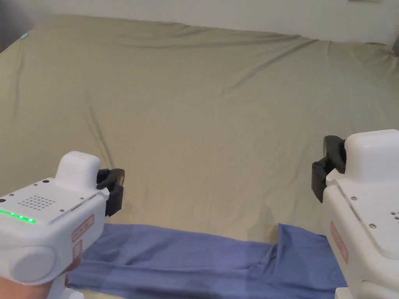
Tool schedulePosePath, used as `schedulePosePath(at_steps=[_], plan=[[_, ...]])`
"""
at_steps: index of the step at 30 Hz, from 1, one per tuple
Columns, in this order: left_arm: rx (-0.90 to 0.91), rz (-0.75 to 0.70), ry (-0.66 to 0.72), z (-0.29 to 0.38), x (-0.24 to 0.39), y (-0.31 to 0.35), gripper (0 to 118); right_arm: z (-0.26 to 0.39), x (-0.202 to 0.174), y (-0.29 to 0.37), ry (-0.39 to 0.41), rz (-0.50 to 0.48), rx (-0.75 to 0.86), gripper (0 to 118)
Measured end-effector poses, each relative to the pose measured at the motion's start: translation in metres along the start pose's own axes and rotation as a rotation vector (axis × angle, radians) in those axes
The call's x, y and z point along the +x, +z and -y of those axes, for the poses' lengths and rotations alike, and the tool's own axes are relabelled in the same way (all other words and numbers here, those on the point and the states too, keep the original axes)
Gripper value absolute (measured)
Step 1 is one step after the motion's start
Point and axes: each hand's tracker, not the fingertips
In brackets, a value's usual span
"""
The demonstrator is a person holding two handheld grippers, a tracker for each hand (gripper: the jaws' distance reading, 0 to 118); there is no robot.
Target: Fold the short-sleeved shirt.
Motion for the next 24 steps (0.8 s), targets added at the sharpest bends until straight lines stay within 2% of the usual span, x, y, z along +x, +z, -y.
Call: schedulePosePath(at_steps=[2,3,6,7,9,12,14,19,22,24], plan=[[-0.101,0.046,0.176,0.022,-0.050,-0.010,0,0.007,0.004,-0.009,-0.002,-0.025,-0.041,2],[-0.161,0.076,0.235,0.032,-0.078,-0.012,5,0.011,0.005,-0.010,-0.010,-0.024,-0.051,2],[-0.289,0.141,0.362,0.054,-0.131,-0.011,70,0.017,0.010,-0.019,-0.029,-0.029,-0.083,2],[-0.298,0.140,0.390,0.062,-0.145,-0.010,77,0.018,0.010,-0.019,-0.035,-0.026,-0.093,2],[-0.321,0.175,0.456,0.075,-0.166,-0.006,78,0.018,0.009,-0.024,-0.055,-0.028,-0.110,2],[-0.385,0.249,0.630,0.100,-0.200,-0.011,98,0.013,0.004,-0.022,-0.080,-0.046,-0.109,2],[-0.428,0.285,0.714,0.112,-0.213,-0.013,99,0.010,0.000,-0.022,-0.075,-0.053,-0.108,2],[-0.346,0.440,0.926,0.130,-0.217,-0.021,99,0.002,-0.010,-0.018,-0.046,-0.067,-0.112,2],[-0.354,0.494,0.892,0.131,-0.200,-0.033,96,-0.001,-0.016,-0.016,-0.044,-0.080,-0.112,2],[-0.321,0.471,0.881,0.126,-0.189,-0.036,93,-0.002,-0.018,-0.014,-0.041,-0.089,-0.110,2]])
